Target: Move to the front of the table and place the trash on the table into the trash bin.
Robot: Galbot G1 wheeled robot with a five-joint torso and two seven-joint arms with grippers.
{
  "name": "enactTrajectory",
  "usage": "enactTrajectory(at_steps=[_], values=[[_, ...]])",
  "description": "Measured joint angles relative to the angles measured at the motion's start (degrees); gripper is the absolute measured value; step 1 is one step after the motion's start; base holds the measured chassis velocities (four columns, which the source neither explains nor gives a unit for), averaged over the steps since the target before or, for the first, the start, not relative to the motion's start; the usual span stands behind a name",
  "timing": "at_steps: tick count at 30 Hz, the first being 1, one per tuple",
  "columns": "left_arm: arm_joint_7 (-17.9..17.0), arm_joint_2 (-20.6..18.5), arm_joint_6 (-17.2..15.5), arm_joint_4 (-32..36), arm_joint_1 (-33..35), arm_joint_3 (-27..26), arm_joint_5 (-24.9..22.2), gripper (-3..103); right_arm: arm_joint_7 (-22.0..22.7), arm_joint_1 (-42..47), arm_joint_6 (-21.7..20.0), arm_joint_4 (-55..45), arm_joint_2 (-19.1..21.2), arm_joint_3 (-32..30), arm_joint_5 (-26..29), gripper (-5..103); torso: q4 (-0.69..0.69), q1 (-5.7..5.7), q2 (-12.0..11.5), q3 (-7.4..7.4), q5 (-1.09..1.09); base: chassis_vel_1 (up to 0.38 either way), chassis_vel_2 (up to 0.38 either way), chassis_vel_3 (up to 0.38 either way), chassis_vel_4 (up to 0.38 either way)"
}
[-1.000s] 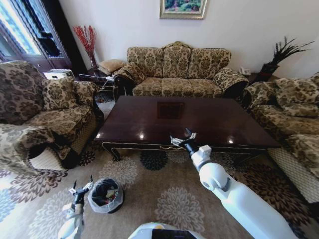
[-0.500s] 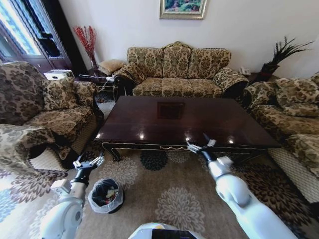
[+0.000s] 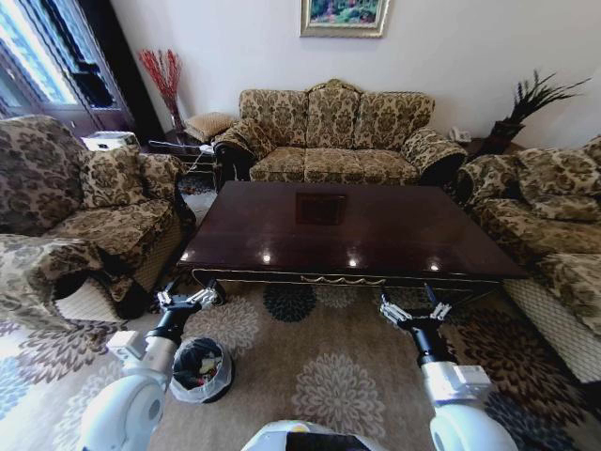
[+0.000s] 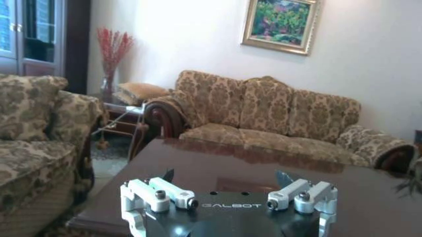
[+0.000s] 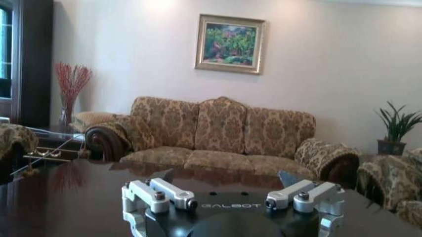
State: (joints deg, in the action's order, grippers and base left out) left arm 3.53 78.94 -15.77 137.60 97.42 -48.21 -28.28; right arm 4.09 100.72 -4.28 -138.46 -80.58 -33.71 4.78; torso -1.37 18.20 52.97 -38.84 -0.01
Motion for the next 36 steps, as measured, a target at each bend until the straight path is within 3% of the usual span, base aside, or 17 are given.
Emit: enactTrajectory(at_steps=[7,27,36], values=[[0.64,-0.04,1.1,0.1,0.64,0.09,2.28,100,2.61,-0.94,-3.93,-1.78,0.86,2.22,-0.06,100,0.01,0.0,0.0,0.0,0.01,0.0,0.0,0.0,0.0],[0.46,-0.03,1.31,-0.05,0.59,0.08,2.43,100,2.73,-1.18,-4.05,-1.68,1.16,2.37,0.06,100,0.01,0.01,-0.01,0.0,0.0,0.0,-0.002,0.0,0.003],[0.42,-0.03,1.34,-0.1,0.58,0.06,2.43,100,2.73,-1.2,-4.05,-1.61,1.19,2.38,0.12,100,0.01,0.0,-0.01,0.0,-0.01,-0.018,-0.188,0.025,0.176]])
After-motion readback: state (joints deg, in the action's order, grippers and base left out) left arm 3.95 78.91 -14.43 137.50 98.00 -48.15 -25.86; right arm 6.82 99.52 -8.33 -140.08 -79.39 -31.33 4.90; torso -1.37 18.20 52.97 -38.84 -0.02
